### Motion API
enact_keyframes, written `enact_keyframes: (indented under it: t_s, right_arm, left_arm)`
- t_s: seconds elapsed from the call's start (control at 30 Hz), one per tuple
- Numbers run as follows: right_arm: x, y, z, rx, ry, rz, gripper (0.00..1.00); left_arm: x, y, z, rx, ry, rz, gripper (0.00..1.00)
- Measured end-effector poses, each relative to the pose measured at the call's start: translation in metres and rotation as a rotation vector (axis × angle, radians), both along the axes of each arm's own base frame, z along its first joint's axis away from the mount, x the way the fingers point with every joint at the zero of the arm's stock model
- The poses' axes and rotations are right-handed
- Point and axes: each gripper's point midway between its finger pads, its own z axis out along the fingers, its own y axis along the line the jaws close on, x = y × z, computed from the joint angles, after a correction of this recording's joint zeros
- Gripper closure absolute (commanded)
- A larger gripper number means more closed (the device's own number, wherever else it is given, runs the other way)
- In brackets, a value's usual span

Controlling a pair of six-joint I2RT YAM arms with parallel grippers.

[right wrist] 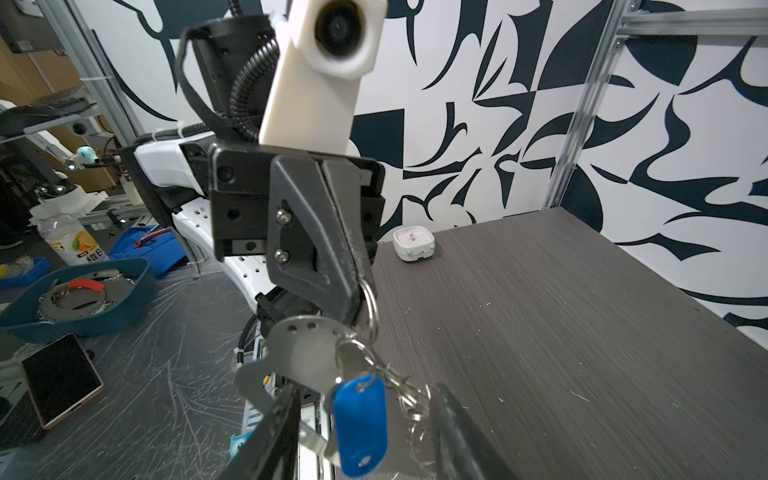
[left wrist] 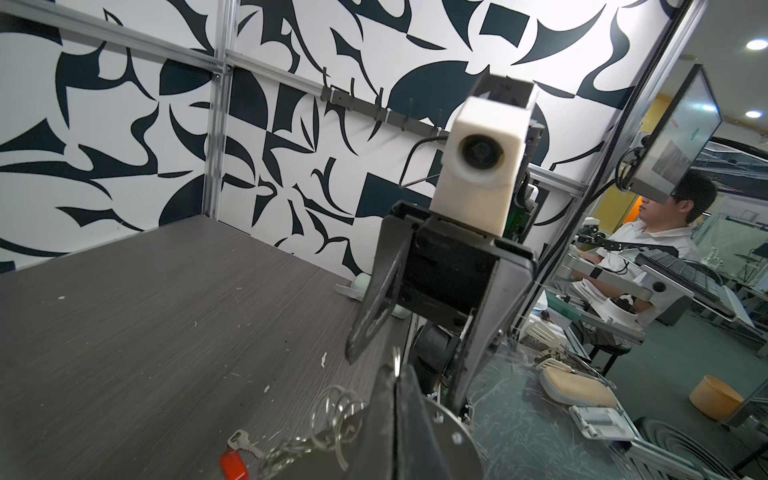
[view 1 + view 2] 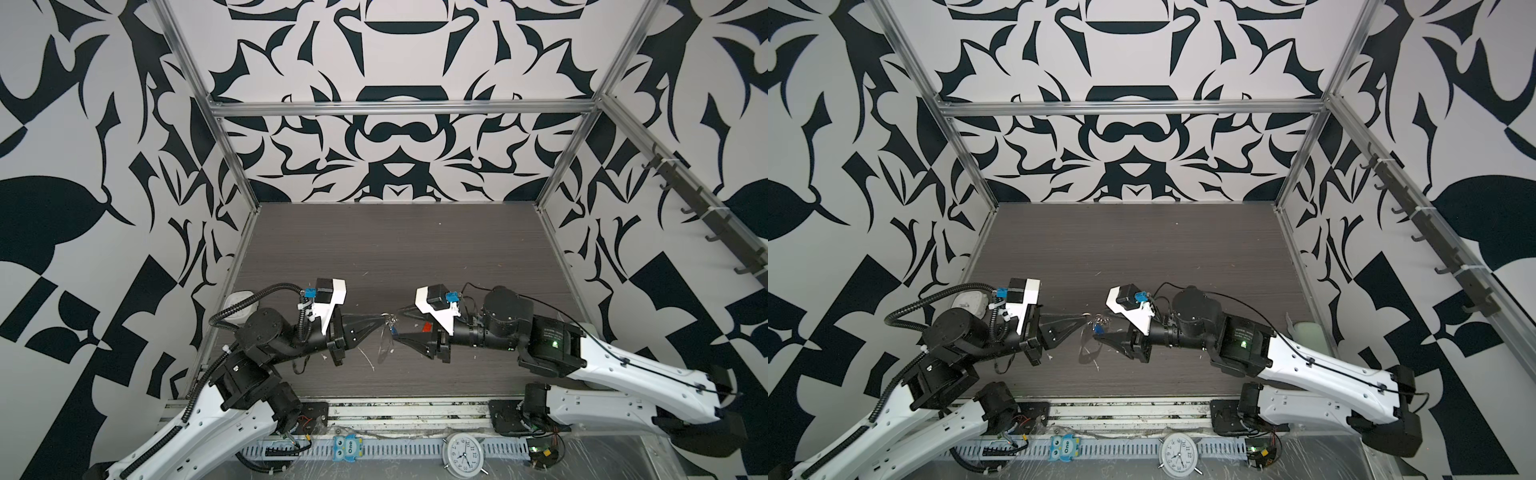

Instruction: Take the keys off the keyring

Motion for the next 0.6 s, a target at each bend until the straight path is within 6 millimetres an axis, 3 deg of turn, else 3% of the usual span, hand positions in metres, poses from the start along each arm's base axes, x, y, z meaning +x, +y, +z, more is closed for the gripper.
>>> enact_keyframes:
  t_s: [0.23, 0.6]
  right_arm:
    - [0.005, 0.004, -0.007, -0.026, -0.019, -0.029, 0.48]
    - [0.002, -0.002, 0.004, 0.023, -0.043, -0.031, 0.48]
  left_arm:
    - [-0.006, 0.0, 0.011, -0.039, -0.032, -0.031, 1.0]
    - [-0.01, 0.002, 0.015, -0.052, -0.045, -0.045, 1.0]
